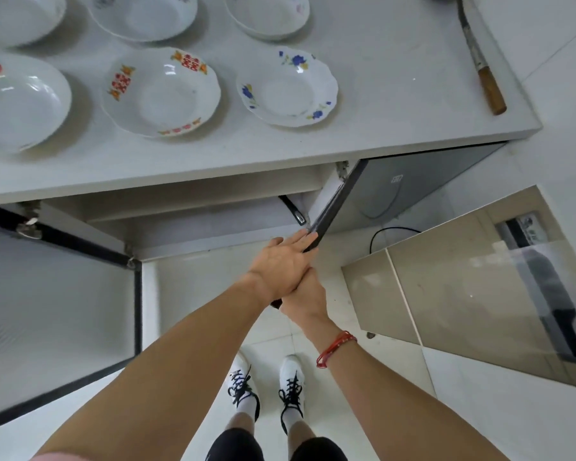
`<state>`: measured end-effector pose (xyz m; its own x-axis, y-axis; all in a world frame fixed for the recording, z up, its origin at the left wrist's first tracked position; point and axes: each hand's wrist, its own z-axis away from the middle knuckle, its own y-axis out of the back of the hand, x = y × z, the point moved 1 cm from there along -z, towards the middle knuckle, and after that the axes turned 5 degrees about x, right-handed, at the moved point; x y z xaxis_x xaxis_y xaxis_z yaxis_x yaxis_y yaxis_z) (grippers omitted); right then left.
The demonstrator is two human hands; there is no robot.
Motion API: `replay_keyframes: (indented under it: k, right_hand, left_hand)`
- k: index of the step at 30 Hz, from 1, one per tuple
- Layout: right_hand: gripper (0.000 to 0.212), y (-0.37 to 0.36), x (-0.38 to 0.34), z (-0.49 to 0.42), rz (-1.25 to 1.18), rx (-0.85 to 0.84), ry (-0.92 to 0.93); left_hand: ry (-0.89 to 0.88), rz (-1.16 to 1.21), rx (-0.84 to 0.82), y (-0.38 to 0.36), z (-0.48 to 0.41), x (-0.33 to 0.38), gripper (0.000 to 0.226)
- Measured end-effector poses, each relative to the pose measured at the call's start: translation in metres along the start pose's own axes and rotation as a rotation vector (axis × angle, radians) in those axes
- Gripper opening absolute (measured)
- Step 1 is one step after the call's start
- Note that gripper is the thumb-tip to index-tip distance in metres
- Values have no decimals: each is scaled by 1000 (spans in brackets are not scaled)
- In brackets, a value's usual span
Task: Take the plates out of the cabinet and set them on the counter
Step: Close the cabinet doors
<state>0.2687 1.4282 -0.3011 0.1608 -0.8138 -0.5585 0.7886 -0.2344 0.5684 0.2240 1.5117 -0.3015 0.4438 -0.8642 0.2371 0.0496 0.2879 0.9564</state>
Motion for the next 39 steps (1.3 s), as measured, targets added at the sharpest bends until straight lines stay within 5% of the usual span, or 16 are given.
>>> replay_keyframes:
  k: [12, 23, 39]
  right_hand:
    - [23, -45, -19, -13, -225, 71, -120]
    - [11, -65, -49, -17, -363, 120, -119]
    - [30, -83, -63, -15, -330, 120, -124]
  left_hand:
    - [312, 104, 105, 13, 83, -76, 51]
    - [913, 106, 124, 7, 238, -142, 65]
    - [1669, 194, 68, -20, 393, -158, 82]
